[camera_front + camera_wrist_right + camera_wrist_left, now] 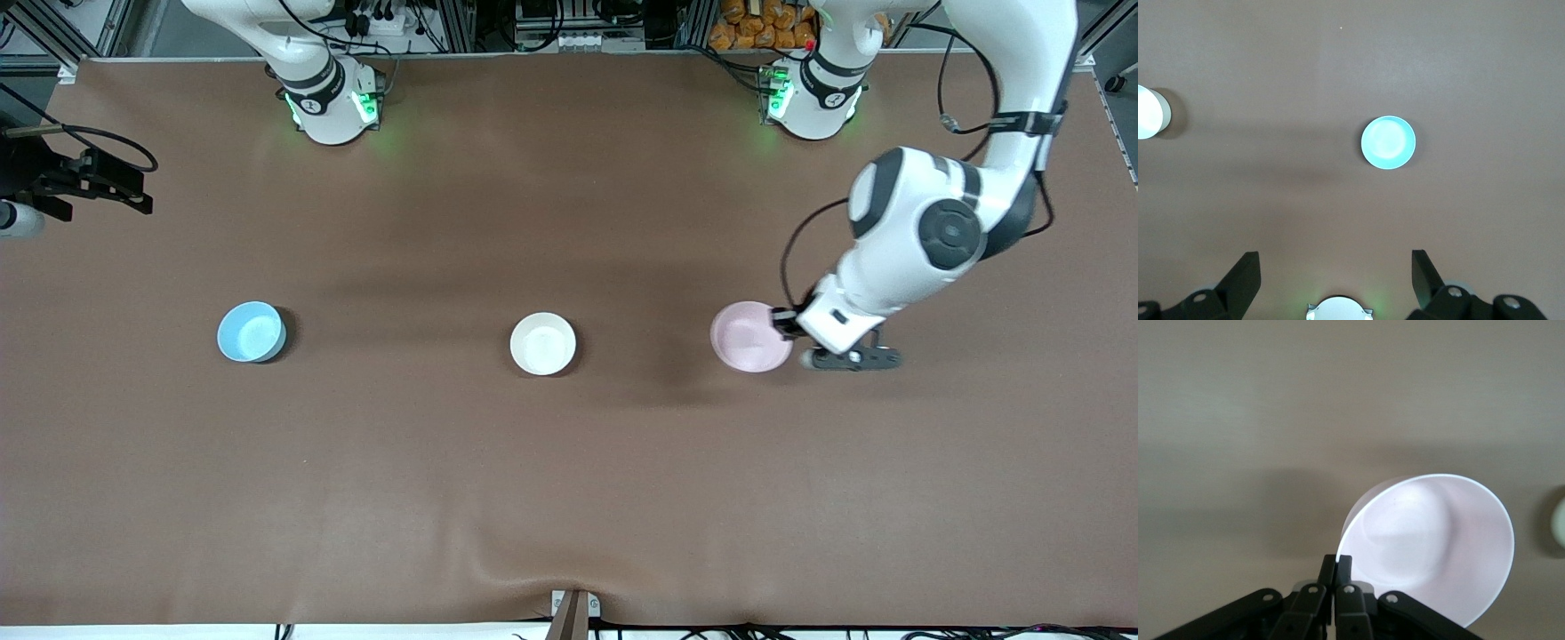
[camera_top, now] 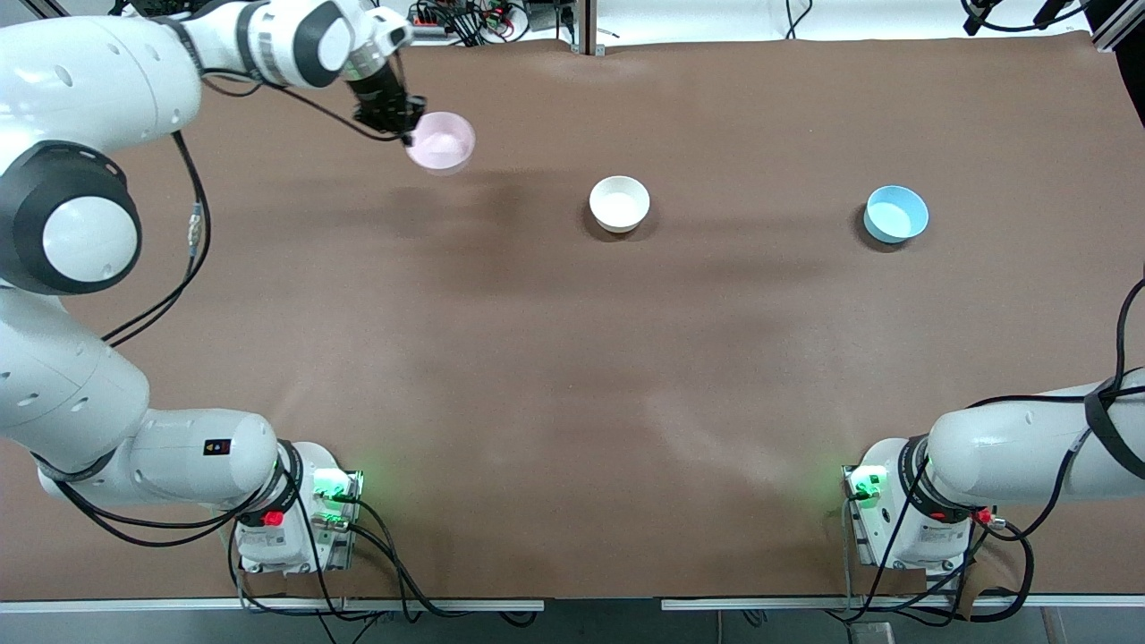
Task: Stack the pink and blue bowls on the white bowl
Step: 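Carry the pink bowl with the left gripper over the white bowl, then lower the pink bowl into the white bowl and open the left gripper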
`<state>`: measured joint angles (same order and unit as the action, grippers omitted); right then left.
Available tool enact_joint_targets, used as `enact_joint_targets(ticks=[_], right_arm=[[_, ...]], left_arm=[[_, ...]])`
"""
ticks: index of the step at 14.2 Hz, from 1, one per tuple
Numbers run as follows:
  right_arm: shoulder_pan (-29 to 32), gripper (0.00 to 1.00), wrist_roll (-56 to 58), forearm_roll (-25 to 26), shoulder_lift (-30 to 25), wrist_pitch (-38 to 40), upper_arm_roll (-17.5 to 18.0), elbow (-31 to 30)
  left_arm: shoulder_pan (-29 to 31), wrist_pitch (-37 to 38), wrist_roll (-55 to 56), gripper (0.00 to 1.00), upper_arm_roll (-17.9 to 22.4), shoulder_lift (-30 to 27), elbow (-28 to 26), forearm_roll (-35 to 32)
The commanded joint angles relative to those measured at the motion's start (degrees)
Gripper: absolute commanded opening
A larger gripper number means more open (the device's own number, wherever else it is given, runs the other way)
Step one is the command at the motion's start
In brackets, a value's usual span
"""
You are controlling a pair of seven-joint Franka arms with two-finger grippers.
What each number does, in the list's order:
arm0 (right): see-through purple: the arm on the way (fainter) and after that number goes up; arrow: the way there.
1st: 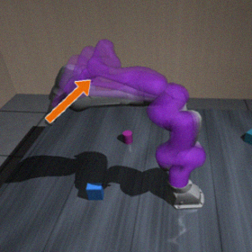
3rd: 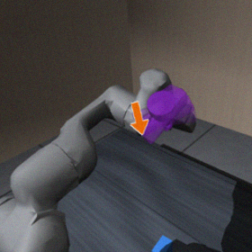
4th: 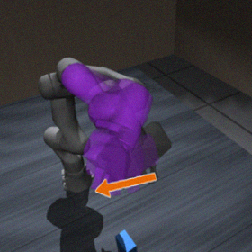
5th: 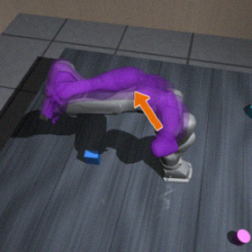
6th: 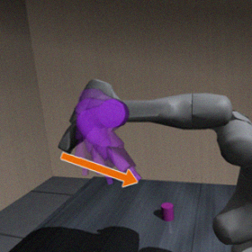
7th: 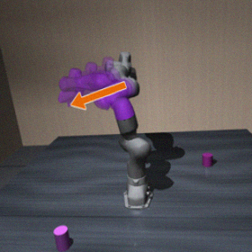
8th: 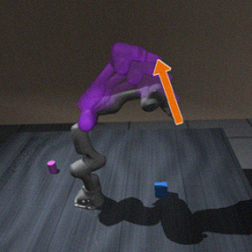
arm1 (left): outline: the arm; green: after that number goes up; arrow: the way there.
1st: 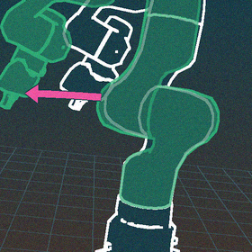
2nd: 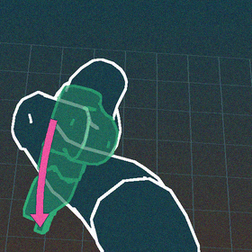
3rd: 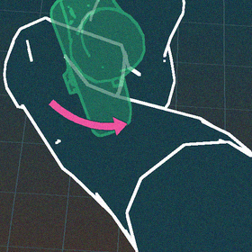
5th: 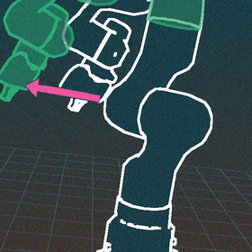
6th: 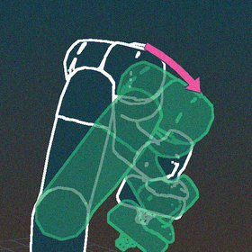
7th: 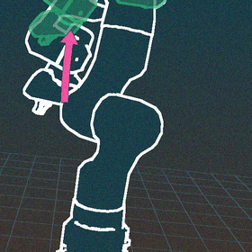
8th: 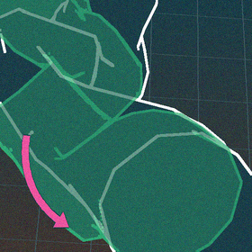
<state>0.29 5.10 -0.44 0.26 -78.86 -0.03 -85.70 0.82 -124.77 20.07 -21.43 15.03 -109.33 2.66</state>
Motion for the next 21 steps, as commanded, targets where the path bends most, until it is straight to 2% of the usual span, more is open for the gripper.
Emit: enact_joint_targets(ticks=[1,5,9,12,16,21], right_arm=[[0.67,1.00,0.35,-0.44,0.62,0.90,0.29,1.33],[0.67,1.00,0.35,-0.44,0.62,0.90,0.29,1.33],[0.67,1.00,0.35,-0.44,1.06,0.99,0.38,1.33],[0.67,1.00,0.35,-0.44,1.15,0.90,0.38,1.42],[0.67,1.00,0.35,-0.44,1.15,0.90,0.38,1.42],[0.67,1.00,0.35,-0.44,1.15,0.99,0.38,1.42]], left_arm=[[-3.61,1.37,6.71,0.00,-2.04,2.72,4.12,1.12],[-14.25,1.37,20.59,0.00,-1.87,9.74,12.02,0.51],[-20.67,0.23,23.95,0.00,-1.25,16.77,17.82,0.42],[-23.14,-2.31,25.89,0.00,-0.81,22.22,22.83,0.42],[-26.48,-6.45,26.25,0.00,2.08,25.04,24.08,0.42],[-27.63,-10.84,26.24,0.00,2.26,28.48,24.25,-0.11]])
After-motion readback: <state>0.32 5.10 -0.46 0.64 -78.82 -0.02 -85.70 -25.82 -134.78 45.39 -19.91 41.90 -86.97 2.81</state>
